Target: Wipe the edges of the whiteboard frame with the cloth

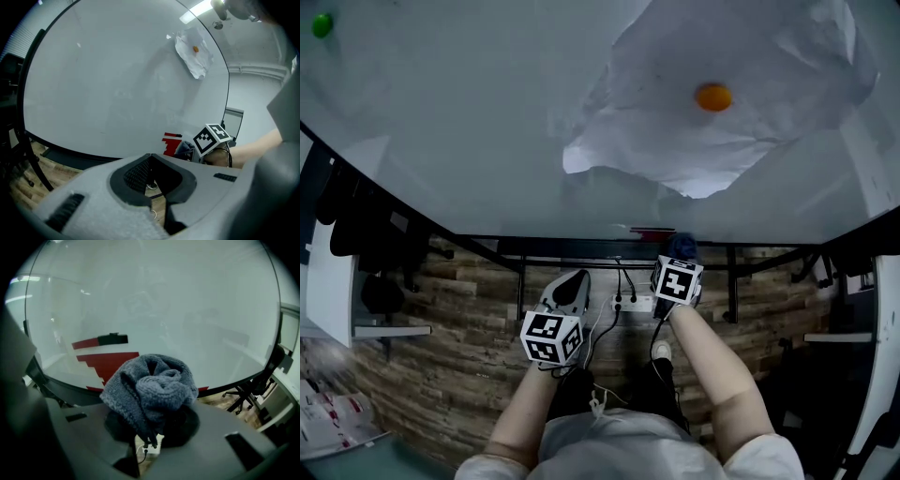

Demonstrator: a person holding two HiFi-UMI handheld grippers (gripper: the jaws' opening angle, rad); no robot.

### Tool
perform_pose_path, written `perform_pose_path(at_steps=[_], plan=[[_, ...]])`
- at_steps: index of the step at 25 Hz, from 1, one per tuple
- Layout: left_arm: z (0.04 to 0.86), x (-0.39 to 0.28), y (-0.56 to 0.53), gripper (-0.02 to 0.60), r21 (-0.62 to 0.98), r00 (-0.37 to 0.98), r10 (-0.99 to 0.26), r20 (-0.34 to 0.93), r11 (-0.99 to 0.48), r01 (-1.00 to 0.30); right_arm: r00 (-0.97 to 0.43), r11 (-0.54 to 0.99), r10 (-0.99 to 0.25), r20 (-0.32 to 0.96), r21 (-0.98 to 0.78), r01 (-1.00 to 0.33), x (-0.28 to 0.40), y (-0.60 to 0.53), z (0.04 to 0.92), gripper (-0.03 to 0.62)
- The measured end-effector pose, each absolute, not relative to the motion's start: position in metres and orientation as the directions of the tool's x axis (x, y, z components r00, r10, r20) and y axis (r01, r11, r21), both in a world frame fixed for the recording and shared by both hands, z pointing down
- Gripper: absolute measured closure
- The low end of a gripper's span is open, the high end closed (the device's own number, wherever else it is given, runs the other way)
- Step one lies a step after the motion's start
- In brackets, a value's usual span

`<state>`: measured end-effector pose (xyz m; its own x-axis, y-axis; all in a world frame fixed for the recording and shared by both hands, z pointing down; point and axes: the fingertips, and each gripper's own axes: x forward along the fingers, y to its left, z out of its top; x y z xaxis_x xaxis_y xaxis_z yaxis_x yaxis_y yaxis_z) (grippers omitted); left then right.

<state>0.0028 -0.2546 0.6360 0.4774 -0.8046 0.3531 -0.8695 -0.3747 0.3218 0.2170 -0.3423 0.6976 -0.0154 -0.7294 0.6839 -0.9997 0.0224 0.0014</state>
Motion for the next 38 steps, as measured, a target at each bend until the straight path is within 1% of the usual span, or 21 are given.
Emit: perform_pose_path(at_steps=[9, 11, 16, 19, 24, 30, 34, 38], plan=[[0.635, -0.026, -0.248, 0.561, 0.329, 0.527, -0.777, 0.344, -0.426, -0.843, 0.016, 0.088, -0.735, 0.678, 0.118, -0.989, 0.175, -0.337, 0.69, 0.525], [0.634, -0.034, -0.244, 0.561, 0.327, 0.538, -0.771, 0.342, -0.44, -0.837, 0.006, 0.096, -0.733, 0.68, 0.112, -0.989, 0.165, -0.337, 0.688, 0.526], [0.639, -0.062, -0.23, 0.561, 0.299, 0.551, -0.753, 0.358, -0.467, -0.832, -0.09, 0.147, -0.714, 0.694, 0.022, -0.989, 0.106, -0.336, 0.687, 0.526], [0.638, -0.08, -0.225, 0.561, 0.288, 0.548, -0.757, 0.356, -0.469, -0.835, -0.104, 0.15, -0.711, 0.695, 0.006, -0.989, 0.081, -0.335, 0.687, 0.526], [0.642, -0.121, -0.215, 0.561, 0.291, 0.519, -0.775, 0.361, -0.435, -0.852, -0.107, 0.159, -0.718, 0.688, 0.012, -0.987, 0.045, -0.333, 0.69, 0.525], [0.648, -0.149, -0.211, 0.561, 0.316, 0.481, -0.794, 0.372, -0.379, -0.87, -0.207, 0.261, -0.69, 0.693, -0.029, -0.965, -0.005, -0.331, 0.693, 0.525], [0.648, -0.167, -0.217, 0.561, 0.302, 0.422, -0.824, 0.378, -0.321, -0.898, -0.248, 0.31, -0.666, 0.703, -0.041, -0.95, -0.034, -0.33, 0.696, 0.525], [0.633, -0.182, -0.218, 0.561, 0.307, 0.382, -0.859, 0.341, -0.283, -0.909, -0.277, 0.345, -0.643, 0.714, -0.052, -0.937, -0.056, -0.33, 0.698, 0.525]])
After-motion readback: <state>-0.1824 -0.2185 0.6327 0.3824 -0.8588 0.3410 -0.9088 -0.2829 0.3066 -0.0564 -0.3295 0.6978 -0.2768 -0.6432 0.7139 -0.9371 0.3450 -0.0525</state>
